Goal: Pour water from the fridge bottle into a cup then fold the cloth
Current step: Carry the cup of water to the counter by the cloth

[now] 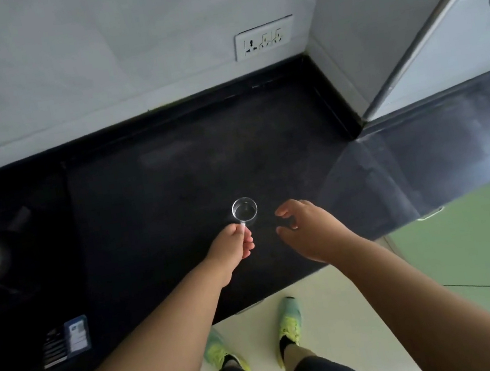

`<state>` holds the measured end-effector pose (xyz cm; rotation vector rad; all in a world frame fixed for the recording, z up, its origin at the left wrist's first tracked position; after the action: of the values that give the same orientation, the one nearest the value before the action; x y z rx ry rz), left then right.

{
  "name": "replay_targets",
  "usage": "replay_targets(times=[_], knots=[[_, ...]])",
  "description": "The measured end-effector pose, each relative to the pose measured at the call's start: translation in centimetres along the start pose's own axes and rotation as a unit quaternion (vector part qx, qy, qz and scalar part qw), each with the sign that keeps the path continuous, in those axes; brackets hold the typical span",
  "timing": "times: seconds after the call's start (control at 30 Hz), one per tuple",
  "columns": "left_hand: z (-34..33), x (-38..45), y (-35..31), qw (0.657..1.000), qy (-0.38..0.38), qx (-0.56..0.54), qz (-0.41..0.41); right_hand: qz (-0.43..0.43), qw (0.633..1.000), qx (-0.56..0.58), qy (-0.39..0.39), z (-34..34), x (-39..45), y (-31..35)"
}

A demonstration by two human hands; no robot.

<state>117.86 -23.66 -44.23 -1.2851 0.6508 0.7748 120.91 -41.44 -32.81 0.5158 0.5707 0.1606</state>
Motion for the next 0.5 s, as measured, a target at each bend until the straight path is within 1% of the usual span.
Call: replay_targets(times=[0.1, 0.2, 0.27, 0.37, 0.5], knots=[[0.2, -1.1, -1.2, 0.998, -0.019, 0.036, -0.043, 0.003, 1.000, 0.002, -0.002, 0.5, -0.2, 0.0], [0.8, -4.1, -3.6, 0.991, -0.012, 0.087, -0.102, 0.000, 1.000, 0.010, -0.020, 1.7, -0.7, 0.4], [1.6, -6.6, -5.5, 0.982, -0.005, 0.115, -0.151, 0.009, 0.999, 0.038, -0.036, 2.9, -1.2, 1.1], [3.1, -11.0, -8.4, 0.967, 0.006, 0.137, -0.215, 0.054, 0.993, 0.089, -0.047, 5.1, -2.1, 3.5], [5.5, -16.7, -11.4, 0.954, 0.030, 0.147, -0.261, 0.129, 0.972, 0.193, -0.040, 7.5, -4.1, 8.2]])
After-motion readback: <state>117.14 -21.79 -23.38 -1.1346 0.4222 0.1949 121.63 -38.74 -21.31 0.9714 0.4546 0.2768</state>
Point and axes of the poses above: each hand's wrist, its own x-axis towards the middle knuckle, its own z-axis out of the back of the hand, y = z × x, the point moved 7 cm from there along x, towards the middle knuckle, and after that the axes turned 4 degrees about z, right-handed, at the moved point
